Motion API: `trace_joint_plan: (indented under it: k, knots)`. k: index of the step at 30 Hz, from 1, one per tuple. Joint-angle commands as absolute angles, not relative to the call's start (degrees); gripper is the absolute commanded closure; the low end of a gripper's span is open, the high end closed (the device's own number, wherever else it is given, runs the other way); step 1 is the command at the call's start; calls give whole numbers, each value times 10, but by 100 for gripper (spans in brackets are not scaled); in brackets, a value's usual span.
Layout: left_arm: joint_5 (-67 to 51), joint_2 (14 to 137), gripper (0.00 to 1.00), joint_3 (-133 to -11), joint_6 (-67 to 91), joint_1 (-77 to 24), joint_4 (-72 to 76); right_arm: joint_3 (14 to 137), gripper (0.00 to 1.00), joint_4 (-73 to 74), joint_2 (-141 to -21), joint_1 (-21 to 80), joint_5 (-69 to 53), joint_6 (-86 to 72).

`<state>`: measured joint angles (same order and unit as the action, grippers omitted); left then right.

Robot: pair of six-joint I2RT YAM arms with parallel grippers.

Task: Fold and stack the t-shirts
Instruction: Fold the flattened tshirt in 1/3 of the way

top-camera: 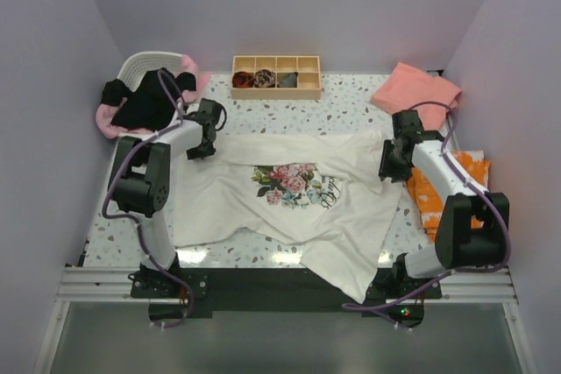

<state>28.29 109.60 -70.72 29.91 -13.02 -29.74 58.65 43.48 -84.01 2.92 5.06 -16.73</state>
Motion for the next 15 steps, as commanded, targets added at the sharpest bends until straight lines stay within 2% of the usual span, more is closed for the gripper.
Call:
trace_joint_plan:
  k: [1, 3, 4, 7, 15]
  knots:
    - [328, 1052, 60, -695, 336, -131, -330, 610, 60, 451, -793, 26, 93, -163]
    - [351, 1013, 57, -696, 348, -131, -336, 625, 54, 449, -772, 26, 102, -166]
    - [356, 1000, 54, -696, 349, -131, -334, 629, 48, 447, -753, 26, 103, -166]
    - [317, 966, 51, -684, 320, -131, -272, 635, 48, 424, -742, 26, 85, -165]
    - [285, 1049, 59, -758, 317, -135, -289, 627, 51, 356, -789, 26, 12, -172]
